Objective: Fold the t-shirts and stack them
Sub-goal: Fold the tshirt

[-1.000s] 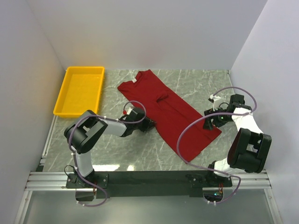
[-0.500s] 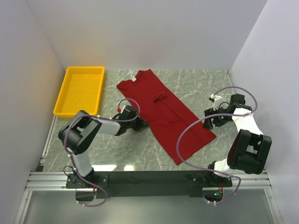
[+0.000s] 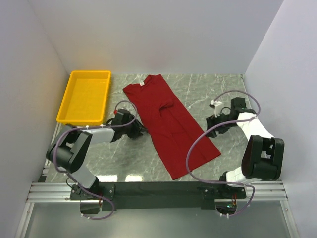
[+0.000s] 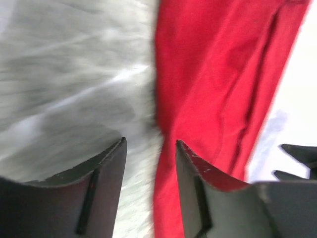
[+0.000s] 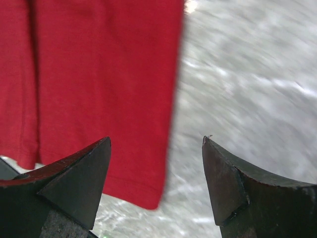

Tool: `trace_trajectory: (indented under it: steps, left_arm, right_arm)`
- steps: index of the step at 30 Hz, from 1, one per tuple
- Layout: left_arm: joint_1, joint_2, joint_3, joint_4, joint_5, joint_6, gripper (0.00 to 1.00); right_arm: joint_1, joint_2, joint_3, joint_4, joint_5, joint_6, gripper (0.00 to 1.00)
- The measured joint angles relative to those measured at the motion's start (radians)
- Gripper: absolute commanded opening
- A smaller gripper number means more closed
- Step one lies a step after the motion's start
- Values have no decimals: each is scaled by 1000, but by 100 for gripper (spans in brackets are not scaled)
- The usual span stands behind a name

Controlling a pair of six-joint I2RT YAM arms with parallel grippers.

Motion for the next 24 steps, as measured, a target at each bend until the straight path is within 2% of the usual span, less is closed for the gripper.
trace_trajectory:
  steps: [6, 10, 14, 18, 24]
  left_arm:
    - [20, -118, 32, -249, -48, 161, 66]
    - [73, -167, 110, -357, -86, 235, 65]
    - [183, -92, 247, -371, -93, 251, 64]
    - [239, 34, 390, -372, -96, 262, 64]
    - [240, 74, 458, -393, -105, 274, 65]
  right_arm:
    - [106, 60, 60, 9, -10, 18, 80]
    - [125, 107, 137, 40, -22, 42, 80]
    - [143, 169, 217, 84, -19, 148, 80]
    - [177, 365, 451, 93, -32, 330, 76]
    - [257, 660, 810, 97, -28, 629, 78]
